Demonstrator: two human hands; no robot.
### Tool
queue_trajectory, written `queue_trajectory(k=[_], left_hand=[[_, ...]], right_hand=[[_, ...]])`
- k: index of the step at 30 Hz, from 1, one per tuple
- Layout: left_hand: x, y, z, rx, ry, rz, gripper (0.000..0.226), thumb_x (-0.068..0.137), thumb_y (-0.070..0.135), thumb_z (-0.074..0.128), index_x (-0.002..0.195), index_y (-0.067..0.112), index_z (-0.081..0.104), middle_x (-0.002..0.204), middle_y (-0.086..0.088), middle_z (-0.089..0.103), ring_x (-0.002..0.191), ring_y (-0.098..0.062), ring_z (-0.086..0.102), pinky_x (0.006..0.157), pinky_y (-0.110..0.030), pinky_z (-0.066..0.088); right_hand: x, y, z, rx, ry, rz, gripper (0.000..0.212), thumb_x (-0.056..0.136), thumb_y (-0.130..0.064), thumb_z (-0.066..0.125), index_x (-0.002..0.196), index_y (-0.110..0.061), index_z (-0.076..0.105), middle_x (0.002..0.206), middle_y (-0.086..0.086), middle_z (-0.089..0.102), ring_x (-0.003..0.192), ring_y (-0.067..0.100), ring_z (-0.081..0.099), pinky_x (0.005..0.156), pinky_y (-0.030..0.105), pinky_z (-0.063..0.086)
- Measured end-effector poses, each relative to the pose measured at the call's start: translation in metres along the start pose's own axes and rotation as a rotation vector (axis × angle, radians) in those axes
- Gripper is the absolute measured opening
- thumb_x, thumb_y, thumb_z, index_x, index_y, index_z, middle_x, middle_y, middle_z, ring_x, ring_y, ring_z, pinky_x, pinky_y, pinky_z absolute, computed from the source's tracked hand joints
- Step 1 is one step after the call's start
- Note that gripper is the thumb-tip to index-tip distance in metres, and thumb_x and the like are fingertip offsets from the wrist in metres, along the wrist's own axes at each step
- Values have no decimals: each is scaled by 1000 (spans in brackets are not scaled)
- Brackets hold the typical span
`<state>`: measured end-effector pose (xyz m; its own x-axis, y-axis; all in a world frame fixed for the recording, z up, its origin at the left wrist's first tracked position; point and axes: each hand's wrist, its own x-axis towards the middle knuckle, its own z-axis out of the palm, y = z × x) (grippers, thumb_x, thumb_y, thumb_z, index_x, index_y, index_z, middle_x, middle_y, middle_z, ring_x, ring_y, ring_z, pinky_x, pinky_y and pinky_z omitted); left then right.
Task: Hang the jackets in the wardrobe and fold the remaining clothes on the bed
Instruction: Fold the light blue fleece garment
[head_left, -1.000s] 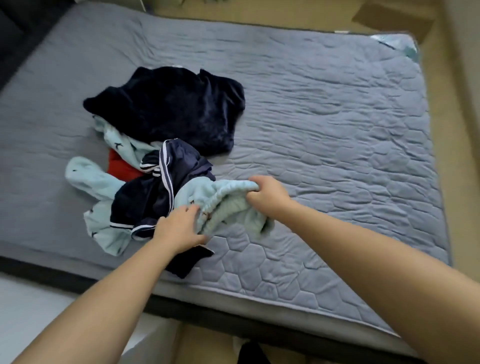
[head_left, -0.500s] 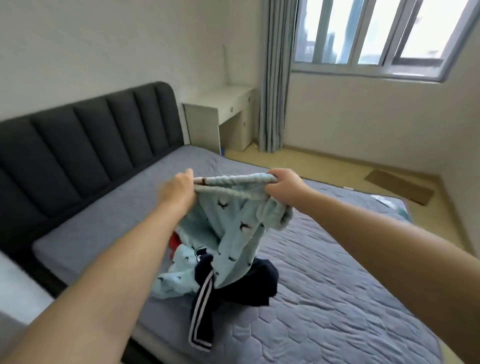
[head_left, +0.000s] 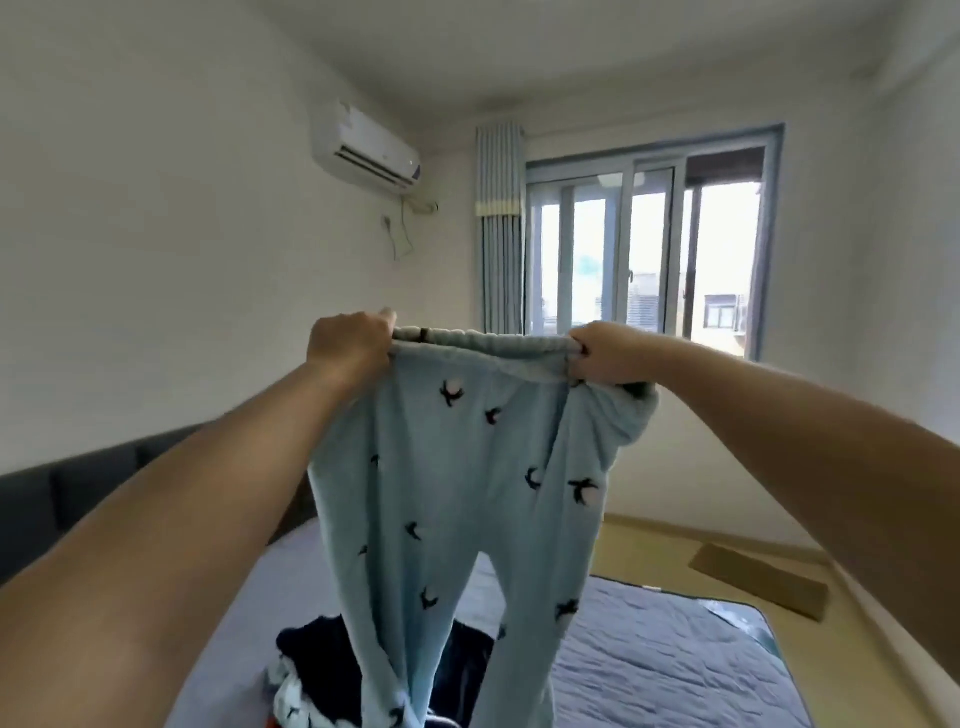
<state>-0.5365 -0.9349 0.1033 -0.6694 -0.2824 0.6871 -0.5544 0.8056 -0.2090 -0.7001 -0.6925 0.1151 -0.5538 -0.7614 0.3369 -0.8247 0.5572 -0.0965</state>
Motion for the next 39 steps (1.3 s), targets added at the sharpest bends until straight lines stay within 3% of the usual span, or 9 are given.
queue_trajectory(k=[9, 16, 19, 22, 25, 27, 32, 35, 39], left_hand=[[48, 59, -75, 200, 174, 334, 19, 95, 14, 38, 112, 16, 45, 100, -6, 64, 85, -28, 65, 62, -33, 41], [45, 73, -45, 34, 0, 444, 46, 92, 24, 48, 132, 18, 26, 110, -8, 64, 90, -26, 64, 74, -38, 51], [45, 85, -32, 186, 87, 604, 30, 95, 15, 38, 123, 11, 29, 123, -8, 52, 102, -21, 56, 88, -31, 45], [40, 98, -35, 1, 42, 613, 47, 93, 14, 47, 138, 15, 36, 139, -8, 42, 118, -26, 51, 96, -36, 42], [35, 104, -39, 14, 138, 725, 44, 95, 14, 45, 137, 22, 38, 131, -5, 45, 98, -20, 61, 82, -28, 51], [32, 100, -41, 53, 182, 809, 41, 98, 17, 42, 137, 28, 35, 119, 3, 46, 81, -12, 62, 69, -20, 50], [31, 79, -49, 49, 90, 744, 34, 92, 12, 46, 123, 26, 52, 105, 5, 53, 76, -13, 56, 61, -24, 44], [33, 67, -48, 18, 46, 627, 33, 88, 8, 46, 115, 24, 58, 107, 4, 59, 84, -14, 58, 63, -24, 43], [30, 57, -42, 38, 40, 455, 33, 91, 9, 40, 114, 22, 59, 112, 0, 61, 95, -19, 60, 73, -31, 50]], right_hand=[[-60, 72, -102, -59, -115, 109, 27, 96, -44, 47, 101, -20, 59, 91, -5, 60, 86, 14, 57, 86, 33, 49], [-110, 137, -93, -119, -39, 117, 29, 95, -12, 53, 118, -29, 44, 96, 6, 60, 80, 17, 59, 64, 24, 54], [-126, 141, -88, -203, -97, 5, 37, 97, -14, 49, 116, -42, 33, 95, 10, 63, 82, 26, 66, 68, 37, 59], [-139, 136, -81, -325, -110, -166, 50, 97, -22, 51, 128, -54, 29, 103, 4, 64, 87, 21, 66, 72, 37, 58], [-147, 126, -76, -473, -132, -271, 65, 92, -38, 58, 141, -57, 20, 113, -6, 55, 96, 12, 60, 80, 29, 57], [-154, 122, -72, -380, -196, -232, 46, 89, -47, 59, 133, -45, 44, 110, -16, 54, 98, 10, 59, 82, 24, 54], [-168, 106, -66, -630, -273, -136, 20, 95, -25, 55, 111, -21, 66, 102, -10, 60, 90, 1, 52, 60, 2, 32], [-171, 93, -55, -529, -344, -79, 22, 96, -19, 51, 112, -14, 66, 105, -3, 61, 77, -1, 46, 69, -5, 32], [-176, 70, -57, -601, -426, -109, 27, 97, -37, 42, 95, -21, 64, 103, -4, 57, 94, 10, 52, 96, 20, 40]])
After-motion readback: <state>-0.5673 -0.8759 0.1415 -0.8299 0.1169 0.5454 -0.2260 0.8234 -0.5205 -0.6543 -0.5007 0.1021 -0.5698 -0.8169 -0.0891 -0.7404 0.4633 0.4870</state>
